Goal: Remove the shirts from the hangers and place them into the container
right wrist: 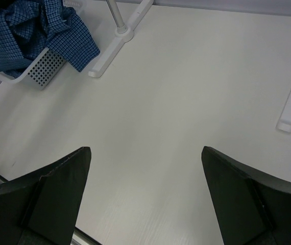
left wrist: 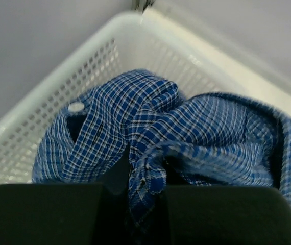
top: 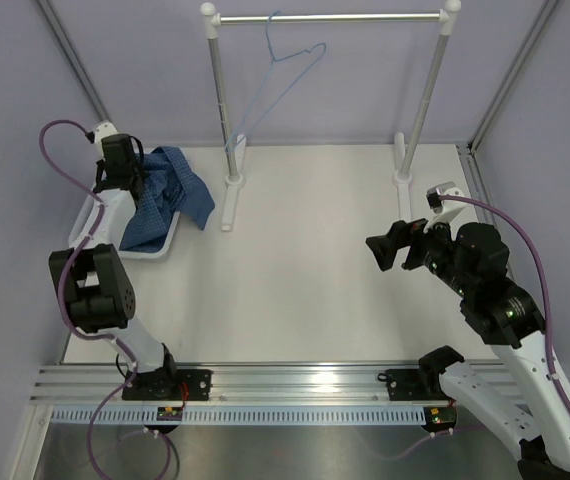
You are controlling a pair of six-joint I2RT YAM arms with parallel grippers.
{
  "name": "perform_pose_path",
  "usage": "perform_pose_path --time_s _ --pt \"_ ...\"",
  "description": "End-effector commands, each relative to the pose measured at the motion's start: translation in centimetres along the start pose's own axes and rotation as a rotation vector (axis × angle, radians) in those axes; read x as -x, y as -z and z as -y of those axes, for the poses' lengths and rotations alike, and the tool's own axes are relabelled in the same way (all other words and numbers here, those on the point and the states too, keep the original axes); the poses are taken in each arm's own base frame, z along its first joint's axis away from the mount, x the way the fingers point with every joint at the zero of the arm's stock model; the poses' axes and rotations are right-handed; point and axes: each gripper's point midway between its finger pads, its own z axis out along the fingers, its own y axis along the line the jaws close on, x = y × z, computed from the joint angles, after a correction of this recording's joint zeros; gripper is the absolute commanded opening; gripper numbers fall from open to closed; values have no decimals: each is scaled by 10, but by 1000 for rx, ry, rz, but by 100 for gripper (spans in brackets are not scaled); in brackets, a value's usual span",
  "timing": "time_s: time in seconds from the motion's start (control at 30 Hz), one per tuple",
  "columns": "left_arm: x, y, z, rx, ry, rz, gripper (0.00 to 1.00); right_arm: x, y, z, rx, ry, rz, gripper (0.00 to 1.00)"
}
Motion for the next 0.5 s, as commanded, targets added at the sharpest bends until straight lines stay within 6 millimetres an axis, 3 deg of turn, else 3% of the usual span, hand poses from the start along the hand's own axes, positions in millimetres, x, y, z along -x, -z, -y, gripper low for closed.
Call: perform_pose_path --time_s 0.0,0.1,0.27,0.37,0.47 --pt "-27 -22 -15 54 115 -113 3 3 0 0 -6 2 17 99" --pt "-44 -27 -32 125 120 -168 8 3 1 2 -15 2 20 99" --pt "-69 -27 -49 214 72 -262 35 1 0 4 -24 -3 14 99" --pt "-87 -28 -57 252 36 -322 46 1 -2 3 -19 -11 17 99" --pt "-90 -26 -59 260 15 -351 59 3 -2 1 -13 -12 17 100"
